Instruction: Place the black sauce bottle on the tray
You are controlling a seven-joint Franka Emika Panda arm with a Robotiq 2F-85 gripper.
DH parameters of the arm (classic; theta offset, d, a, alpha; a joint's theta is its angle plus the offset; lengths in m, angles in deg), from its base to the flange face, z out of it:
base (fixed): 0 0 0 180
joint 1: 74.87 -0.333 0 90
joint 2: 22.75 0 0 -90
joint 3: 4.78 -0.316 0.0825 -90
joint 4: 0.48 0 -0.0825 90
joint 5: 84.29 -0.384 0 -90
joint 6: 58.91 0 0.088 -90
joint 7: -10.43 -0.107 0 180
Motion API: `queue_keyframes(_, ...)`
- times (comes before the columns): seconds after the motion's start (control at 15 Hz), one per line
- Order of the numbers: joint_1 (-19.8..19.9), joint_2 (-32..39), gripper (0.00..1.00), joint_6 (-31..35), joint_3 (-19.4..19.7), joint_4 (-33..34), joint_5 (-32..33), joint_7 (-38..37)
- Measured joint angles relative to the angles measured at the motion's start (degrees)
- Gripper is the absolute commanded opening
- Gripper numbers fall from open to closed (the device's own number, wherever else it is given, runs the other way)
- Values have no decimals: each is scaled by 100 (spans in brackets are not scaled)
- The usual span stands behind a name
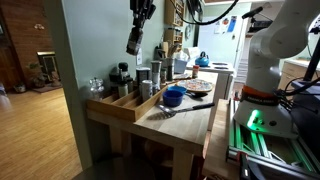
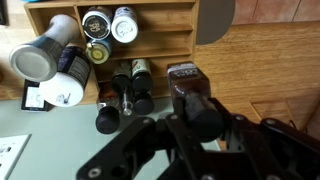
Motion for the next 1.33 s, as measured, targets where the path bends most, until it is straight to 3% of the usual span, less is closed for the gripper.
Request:
queue_keyframes(0.6,-17,1252,8,16,-270,564,116,-38)
queue_keyframes(1.33,48,2933,8,164,-136,1693,950,-1193)
